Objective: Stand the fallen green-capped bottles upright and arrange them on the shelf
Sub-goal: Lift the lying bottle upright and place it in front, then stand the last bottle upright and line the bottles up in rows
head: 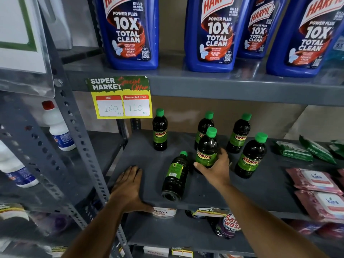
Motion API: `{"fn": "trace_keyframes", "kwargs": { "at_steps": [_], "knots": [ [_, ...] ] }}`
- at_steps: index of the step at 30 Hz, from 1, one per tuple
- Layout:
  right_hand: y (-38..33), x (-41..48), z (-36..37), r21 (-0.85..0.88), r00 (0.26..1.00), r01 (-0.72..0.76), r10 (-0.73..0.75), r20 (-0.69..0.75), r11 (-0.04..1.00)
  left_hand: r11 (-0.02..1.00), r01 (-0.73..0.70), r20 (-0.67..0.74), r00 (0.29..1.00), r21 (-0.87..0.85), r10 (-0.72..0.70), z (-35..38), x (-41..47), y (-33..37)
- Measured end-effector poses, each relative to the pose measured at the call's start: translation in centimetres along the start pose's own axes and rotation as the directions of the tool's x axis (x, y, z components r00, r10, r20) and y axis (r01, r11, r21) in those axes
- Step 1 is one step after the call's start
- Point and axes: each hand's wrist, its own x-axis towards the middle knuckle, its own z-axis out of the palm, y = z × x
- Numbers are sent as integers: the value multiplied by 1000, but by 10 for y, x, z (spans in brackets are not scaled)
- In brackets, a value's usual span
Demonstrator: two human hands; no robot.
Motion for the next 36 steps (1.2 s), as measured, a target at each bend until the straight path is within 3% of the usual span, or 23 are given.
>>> {"fn": "trace_keyframes", "kwargs": {
  "at_steps": [3, 15, 18, 22, 25, 27, 29, 32, 36],
  "knots": [
    [-1, -6, -1, -53, 999, -1, -1, -36, 999, 1000, 8, 14, 1000, 5, -8, -1, 0, 0],
    [2, 1, -2, 4, 997, -29, 28, 66, 1000, 1000, -8, -5, 1000, 26, 9, -2, -1, 2],
    [-3, -2, -2, -15, 1000, -11, 11, 4, 1000, 999, -10, -20, 1000, 34, 11, -1, 0, 1],
    [-15, -19, 3, -159, 982, -38, 7, -188, 987, 999, -16, -28, 999, 41, 17, 0, 1, 0],
    [-22, -34, 10, -163, 961, 52, -95, -262, 985, 999, -12, -28, 1000, 36, 13, 0, 2, 0],
    [-27, -45, 19, -41, 983, 117, -122, -136, 992, 999, -2, -18, 1000, 40, 2, 1, 3, 0],
    [-30, -54, 31, 14, 996, 38, -39, 81, 999, 999, 12, 1, 1000, 50, -12, 2, 3, 0],
    [-38, -56, 46, -81, 948, -160, 176, 264, 984, 999, 16, 24, 1000, 47, -17, 2, 4, 0],
    [-57, -50, 49, -120, 863, -293, 316, 394, 949, 999, 13, 22, 1000, 48, -14, 3, 3, 0]
  ]
}}
